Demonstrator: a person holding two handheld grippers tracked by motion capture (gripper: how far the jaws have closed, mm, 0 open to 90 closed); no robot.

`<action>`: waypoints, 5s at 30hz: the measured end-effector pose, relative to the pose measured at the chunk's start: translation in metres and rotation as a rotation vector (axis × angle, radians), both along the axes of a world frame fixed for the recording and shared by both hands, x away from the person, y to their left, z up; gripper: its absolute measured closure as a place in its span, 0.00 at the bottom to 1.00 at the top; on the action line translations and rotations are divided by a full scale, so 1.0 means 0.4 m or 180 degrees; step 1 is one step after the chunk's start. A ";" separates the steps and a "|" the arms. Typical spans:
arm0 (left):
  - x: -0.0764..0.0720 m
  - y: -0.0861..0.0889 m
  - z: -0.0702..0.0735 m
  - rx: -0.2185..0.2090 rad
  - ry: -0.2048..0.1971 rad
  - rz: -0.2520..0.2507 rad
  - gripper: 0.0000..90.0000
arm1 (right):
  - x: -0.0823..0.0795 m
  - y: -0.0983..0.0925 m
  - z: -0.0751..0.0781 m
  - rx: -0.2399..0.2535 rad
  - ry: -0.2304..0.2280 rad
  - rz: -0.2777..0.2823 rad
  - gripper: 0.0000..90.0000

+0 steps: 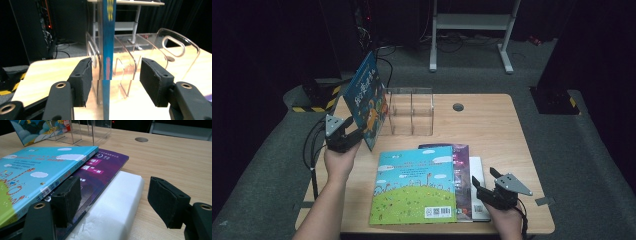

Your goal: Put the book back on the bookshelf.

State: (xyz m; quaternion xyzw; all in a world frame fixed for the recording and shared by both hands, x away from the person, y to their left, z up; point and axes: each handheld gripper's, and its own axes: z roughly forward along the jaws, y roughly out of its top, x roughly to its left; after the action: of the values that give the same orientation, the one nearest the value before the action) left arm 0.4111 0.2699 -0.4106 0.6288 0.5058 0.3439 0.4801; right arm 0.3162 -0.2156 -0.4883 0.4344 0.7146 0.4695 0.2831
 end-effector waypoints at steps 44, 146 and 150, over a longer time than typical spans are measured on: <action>-0.232 -0.070 -0.274 -0.0172 0.1455 -0.0716 0.34 | -0.014 0.047 0.014 -0.0111 -0.0006 0.0228 0.30; -0.237 -0.258 -0.285 -0.0258 0.1405 -0.1259 0.13 | 0.008 0.076 0.035 0.0357 0.0984 0.0299 0.47; -0.236 -0.257 -0.285 -0.0263 0.1403 -0.1262 0.12 | 0.005 0.075 0.038 0.0345 0.0953 0.0295 0.48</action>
State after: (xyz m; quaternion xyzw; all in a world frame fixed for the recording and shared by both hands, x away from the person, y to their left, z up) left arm 0.3167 0.1671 -0.5245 0.7548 0.4787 0.0777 0.4417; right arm 0.3182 -0.1855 -0.4730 0.4807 0.7417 0.4499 0.1277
